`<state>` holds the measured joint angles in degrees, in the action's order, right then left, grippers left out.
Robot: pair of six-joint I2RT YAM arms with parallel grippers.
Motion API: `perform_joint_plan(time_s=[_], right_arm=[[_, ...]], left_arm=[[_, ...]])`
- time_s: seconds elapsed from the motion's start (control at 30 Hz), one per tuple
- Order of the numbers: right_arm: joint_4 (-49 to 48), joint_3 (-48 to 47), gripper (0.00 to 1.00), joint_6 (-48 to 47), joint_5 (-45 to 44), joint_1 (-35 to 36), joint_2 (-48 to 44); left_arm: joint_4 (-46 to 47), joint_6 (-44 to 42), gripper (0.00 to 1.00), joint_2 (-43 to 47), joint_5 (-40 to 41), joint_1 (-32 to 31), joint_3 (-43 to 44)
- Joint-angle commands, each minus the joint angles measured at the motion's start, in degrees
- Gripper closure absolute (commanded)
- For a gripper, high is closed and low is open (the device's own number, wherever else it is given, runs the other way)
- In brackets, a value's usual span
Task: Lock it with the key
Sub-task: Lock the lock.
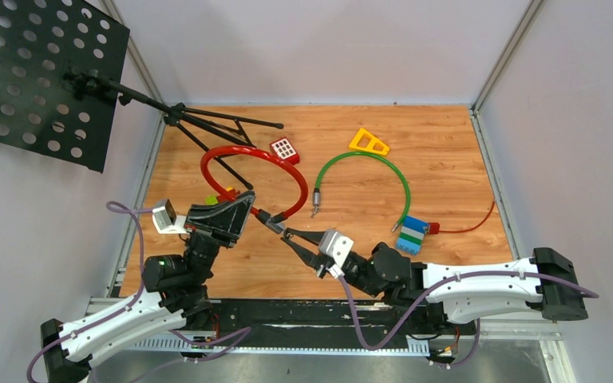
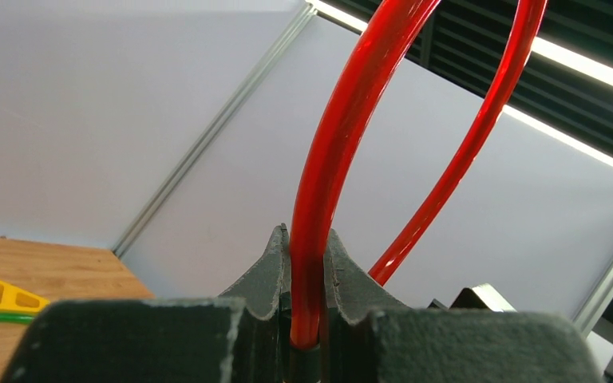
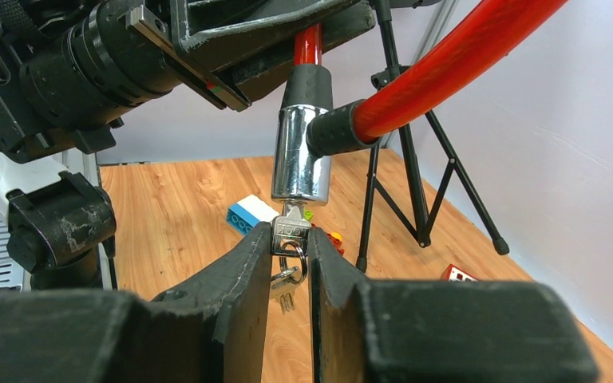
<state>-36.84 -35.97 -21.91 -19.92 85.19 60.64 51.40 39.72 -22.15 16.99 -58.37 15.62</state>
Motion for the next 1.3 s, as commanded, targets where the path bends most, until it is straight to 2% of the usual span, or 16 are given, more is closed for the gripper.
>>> perform_joint_plan(time_s=[0.0, 0.13, 0.37, 0.9, 1.03, 1.1, 1.2, 1.27], right_arm=[[0.7, -2.8, 0.81, 1.0, -0.5, -0.2, -0.3], [0.3, -2.7, 0.68, 0.3, 0.4, -0.2, -0.3], [-0.9, -2.2, 0.64, -1.2, 1.4, -0.2, -0.4], [-1.0, -1.8, 0.94, 0.7, 2.0, -0.2, -0.3], [-1.2, -1.2, 0.97, 3.1, 3.1, -0.2, -0.9], [-1.1, -0.9, 0.93, 4.2, 4.2, -0.2, -1.3], [0.3, -1.0, 0.73, 4.8, 5.9, -0.3, -2.0], [1.3, -1.3, 0.64, 5.3, 6.6, -0.3, -2.5]], left_arm=[[3.7, 1.4, 1.0, 0.3, -1.1, 0.0, 1.8], [3.7, 1.3, 1.0, 0.3, -1.0, -0.1, 1.8], [3.7, 1.2, 1.0, 0.3, -0.9, 0.0, 1.9], [3.6, 0.7, 1.0, 0.0, -1.1, -0.1, 2.1], [3.6, 0.5, 1.0, -0.1, -1.3, -0.1, 2.2], [3.6, 0.4, 1.0, -0.1, -1.5, 0.0, 2.2], [3.6, 0.4, 1.0, -0.1, -1.7, -0.1, 2.2], [3.7, 0.6, 1.0, 0.0, -1.7, -0.1, 2.1]])
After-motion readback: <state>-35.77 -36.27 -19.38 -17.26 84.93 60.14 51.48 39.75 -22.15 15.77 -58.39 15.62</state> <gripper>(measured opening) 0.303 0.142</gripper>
